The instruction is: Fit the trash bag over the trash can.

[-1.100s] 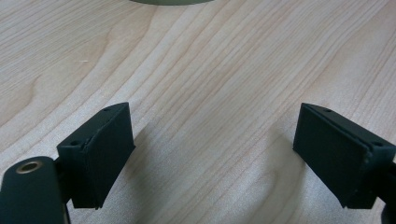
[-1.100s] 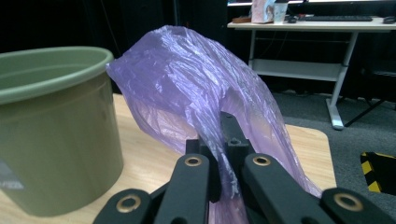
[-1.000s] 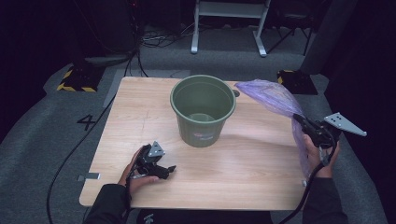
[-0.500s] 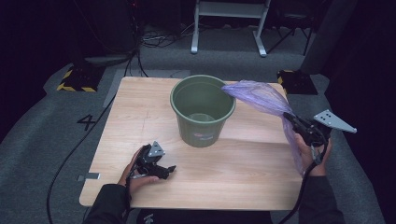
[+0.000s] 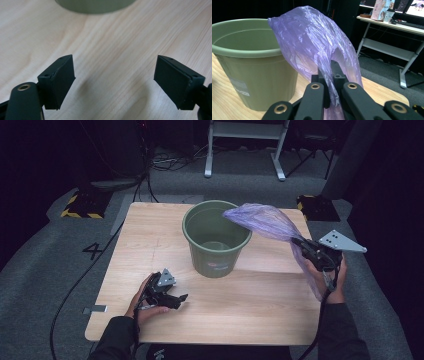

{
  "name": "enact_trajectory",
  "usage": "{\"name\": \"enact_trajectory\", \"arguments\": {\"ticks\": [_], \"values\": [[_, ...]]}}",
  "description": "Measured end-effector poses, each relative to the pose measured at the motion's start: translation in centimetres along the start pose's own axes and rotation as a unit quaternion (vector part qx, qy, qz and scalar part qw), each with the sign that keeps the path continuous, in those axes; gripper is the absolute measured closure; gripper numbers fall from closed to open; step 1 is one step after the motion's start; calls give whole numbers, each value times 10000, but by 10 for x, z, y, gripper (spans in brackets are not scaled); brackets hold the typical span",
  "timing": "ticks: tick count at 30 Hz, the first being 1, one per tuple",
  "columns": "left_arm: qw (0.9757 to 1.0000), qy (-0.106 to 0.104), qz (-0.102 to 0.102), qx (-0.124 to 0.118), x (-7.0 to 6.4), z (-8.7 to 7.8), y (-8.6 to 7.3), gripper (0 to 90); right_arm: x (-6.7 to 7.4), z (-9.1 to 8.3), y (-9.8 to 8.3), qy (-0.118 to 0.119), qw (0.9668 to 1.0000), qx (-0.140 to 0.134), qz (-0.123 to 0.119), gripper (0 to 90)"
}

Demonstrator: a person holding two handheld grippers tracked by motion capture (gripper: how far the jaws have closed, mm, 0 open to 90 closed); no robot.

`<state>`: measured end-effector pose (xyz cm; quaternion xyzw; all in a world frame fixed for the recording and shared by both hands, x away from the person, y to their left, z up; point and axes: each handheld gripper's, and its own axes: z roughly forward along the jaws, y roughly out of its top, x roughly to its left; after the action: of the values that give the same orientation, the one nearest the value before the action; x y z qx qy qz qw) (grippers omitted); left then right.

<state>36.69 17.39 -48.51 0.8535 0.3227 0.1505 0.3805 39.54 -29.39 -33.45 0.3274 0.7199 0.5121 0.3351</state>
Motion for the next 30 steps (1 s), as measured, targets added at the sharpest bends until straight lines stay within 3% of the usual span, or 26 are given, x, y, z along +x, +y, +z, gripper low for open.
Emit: {"name": "enact_trajectory", "arguments": {"ticks": [2, 4, 11, 18, 23, 30], "values": [[9998, 3, -38, -187, -1, -7, 6, 160, 2, 2, 5, 0, 10000, 38, -79, 898], [9994, 96, 61, -321, -3, -14, 13, 160, 4, 3, 10, 32, 9998, 86, -169, 898], [9953, 235, 145, -930, -6, -41, 37, 168, 10, 11, 26, 83, 9987, 227, -440, 896], [9925, 271, 240, -1168, -5, -55, 56, 163, 22, 20, 43, 302, 9951, 433, -840, 889], [9896, 238, 167, -1411, -1, -69, 66, 159, 30, 26, 51, 463, 9926, 546, -980, 878], [9867, 308, 450, -1530, -5, -82, 92, 160, 45, 35, 62, 499, 9872, 744, -1317, 873]]}}
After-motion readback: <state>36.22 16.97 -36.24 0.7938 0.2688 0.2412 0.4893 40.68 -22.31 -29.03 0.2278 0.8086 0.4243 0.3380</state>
